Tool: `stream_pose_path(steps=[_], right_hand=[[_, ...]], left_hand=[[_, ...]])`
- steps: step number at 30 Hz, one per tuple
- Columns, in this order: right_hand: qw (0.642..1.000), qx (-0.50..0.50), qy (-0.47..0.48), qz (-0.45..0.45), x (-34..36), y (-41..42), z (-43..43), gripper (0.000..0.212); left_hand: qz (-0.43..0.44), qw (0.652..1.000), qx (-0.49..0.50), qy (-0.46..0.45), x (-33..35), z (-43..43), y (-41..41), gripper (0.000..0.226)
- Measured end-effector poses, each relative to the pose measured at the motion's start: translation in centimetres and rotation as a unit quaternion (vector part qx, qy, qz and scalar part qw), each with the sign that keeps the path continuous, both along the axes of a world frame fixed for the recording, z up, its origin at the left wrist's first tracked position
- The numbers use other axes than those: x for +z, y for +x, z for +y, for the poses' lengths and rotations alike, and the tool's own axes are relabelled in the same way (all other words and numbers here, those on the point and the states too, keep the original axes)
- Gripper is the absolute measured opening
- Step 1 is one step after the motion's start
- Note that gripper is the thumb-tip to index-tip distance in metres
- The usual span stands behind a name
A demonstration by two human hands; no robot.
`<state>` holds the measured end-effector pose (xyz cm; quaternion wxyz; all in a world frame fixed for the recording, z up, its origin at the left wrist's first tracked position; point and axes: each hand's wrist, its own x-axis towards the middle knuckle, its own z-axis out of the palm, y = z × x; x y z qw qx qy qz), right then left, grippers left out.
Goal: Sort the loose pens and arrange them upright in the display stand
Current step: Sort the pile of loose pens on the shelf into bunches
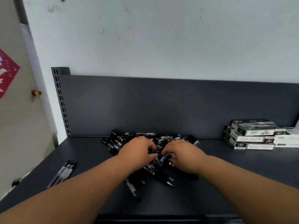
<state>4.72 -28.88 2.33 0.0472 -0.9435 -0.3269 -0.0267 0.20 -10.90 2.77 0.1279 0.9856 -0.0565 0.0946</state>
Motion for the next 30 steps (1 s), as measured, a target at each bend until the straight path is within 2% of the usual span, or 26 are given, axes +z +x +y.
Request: stream_pose_path(steps=[4,8,11,14,17,21,24,27,30], right_hand=[[0.998,0.059,-0.016,-0.018,-1.1,1.2,-0.2,0.031],[0.994,0.101,0.018,-0.044,-0.9,2.0,-1.2,0.026],[0.99,0.098,0.088,-0.054,0.0,2.4,-2.4,0.021],[0.982,0.092,0.154,-0.058,0.6,2.7,-3.7,0.02],[0.981,0.082,0.158,-0.072,1.3,2.8,-4.7,0.004],[0.989,0.033,0.142,-0.013,1.7,2.6,-5.8,0.017],[0.996,-0.012,0.069,0.049,1.0,2.3,-5.9,0.029],[0.993,-0.027,0.064,0.099,0.3,2.0,-5.9,0.03],[0.985,-0.06,0.126,0.099,0.7,1.9,-6.4,0.032]], left_hand=[[0.044,0.998,0.037,0.033,-0.6,-1.2,0.2,0.041],[0.042,0.995,0.074,0.048,-0.8,-2.4,0.1,0.041],[0.033,0.992,0.106,0.059,-1.1,-3.2,0.2,0.04],[-0.001,0.989,0.142,0.035,-1.0,-4.2,0.3,0.03],[-0.066,0.986,0.155,-0.018,-0.3,-4.8,0.3,0.027],[-0.147,0.962,0.174,-0.152,1.0,-5.1,0.4,0.02],[-0.165,0.931,0.177,-0.275,1.0,-5.2,0.8,0.018],[-0.167,0.896,0.123,-0.393,0.4,-5.7,0.9,0.011],[-0.178,0.883,0.037,-0.433,0.6,-7.0,0.6,0.008]])
